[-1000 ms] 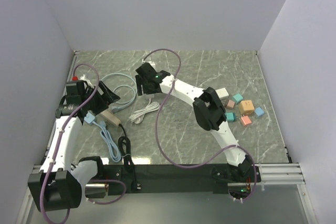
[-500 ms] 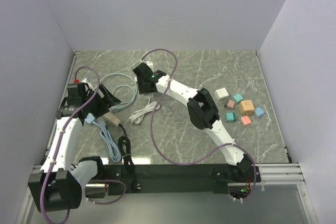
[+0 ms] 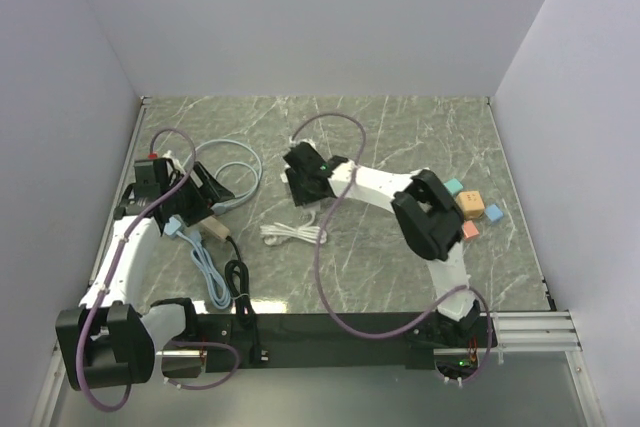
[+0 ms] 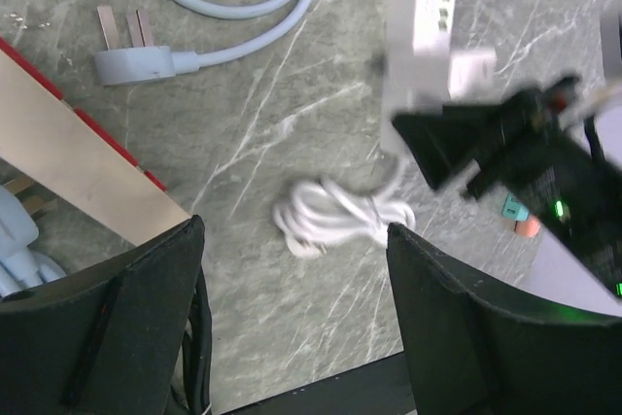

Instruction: Pull the plug off the socket

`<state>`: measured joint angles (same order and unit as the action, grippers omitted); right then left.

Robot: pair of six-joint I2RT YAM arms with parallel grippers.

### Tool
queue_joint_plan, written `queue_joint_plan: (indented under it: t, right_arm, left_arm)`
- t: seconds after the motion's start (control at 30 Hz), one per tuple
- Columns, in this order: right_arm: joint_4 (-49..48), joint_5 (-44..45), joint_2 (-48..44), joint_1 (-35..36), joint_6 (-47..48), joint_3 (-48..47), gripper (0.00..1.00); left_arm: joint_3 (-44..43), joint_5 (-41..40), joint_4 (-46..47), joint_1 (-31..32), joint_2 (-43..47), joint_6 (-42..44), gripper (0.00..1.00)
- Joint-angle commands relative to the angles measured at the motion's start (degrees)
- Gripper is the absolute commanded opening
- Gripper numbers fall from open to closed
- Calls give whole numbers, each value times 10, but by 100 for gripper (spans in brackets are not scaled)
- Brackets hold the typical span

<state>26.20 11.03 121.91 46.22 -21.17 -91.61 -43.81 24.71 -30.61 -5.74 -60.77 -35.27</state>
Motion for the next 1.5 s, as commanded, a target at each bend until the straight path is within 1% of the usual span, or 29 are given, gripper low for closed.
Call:
queue_joint_plan:
  t: [0.0, 0.07, 0.1, 0.13, 0.17, 0.2, 0.23, 0.27, 0.3, 0.37, 0.4, 0.47, 0.57, 0.67, 0.73, 0.97, 1.1, 1.2, 1.3, 1.47]
  right_arm:
    - [-18, -44, -84, -2, 44, 123, 0]
    - [-34, -57, -124, -2, 45, 166, 2]
    - [-39, -65, -134, -2, 41, 185, 10]
    - [-41, -73, -144, -2, 38, 215, 15]
    - [-41, -76, -160, -2, 35, 228, 22]
    - [-43, -79, -170, -2, 26, 239, 38]
    - [-46, -82, -179, -2, 22, 263, 45]
    - [-48, -81, -204, -2, 14, 274, 52]
    - [-50, -80, -216, -2, 10, 292, 61]
    - [-48, -73, -255, -2, 7, 303, 66]
    - [-46, -74, -268, -2, 8, 310, 71]
    - [-35, -77, -300, -2, 11, 311, 77]
    - [-12, -77, -330, -2, 12, 302, 89]
    - [12, -72, -351, -2, 9, 281, 93]
    - [37, -65, -350, -1, 7, 249, 94]
    - [57, -35, -272, 9, -18, 158, 96]
    - [90, -18, -215, 22, -41, 94, 97]
    - [107, -1, -177, 42, -53, 63, 97]
    - [127, 24, -150, 62, -64, 44, 98]
    - [147, 48, -120, 64, -79, 34, 98]
  left_arm:
    - [8, 22, 49, 7, -18, -11, 81]
    - [14, 27, 73, 20, -28, -26, 80]
    - [15, 27, 80, 26, -39, -32, 80]
    - [16, 23, 88, 43, -44, -44, 80]
    - [15, 19, 94, 52, -51, -49, 80]
    - [13, 15, 106, 54, -63, -54, 80]
    - [8, 11, 112, 85, -70, -66, 80]
    - [5, 8, 116, 94, -75, -71, 80]
    - [-1, 6, 128, 111, -86, -81, 80]
    - [-10, -2, 134, 124, -97, -88, 80]
    - [-14, -5, 136, 130, -107, -89, 80]
    - [-27, -10, 137, 146, -116, -93, 80]
    - [-39, -18, 139, 158, -131, -96, 80]
    - [-40, -26, 139, 163, -135, -100, 80]
    - [-38, -35, 138, 164, -135, -101, 80]
    - [-30, -85, 128, 164, -118, -118, 81]
    - [-30, -86, 127, 164, -116, -125, 81]
    - [-27, -85, 127, 163, -114, -126, 82]
    - [-21, -88, 127, 164, -108, -125, 82]
    - [-13, -88, 128, 163, -103, -125, 82]
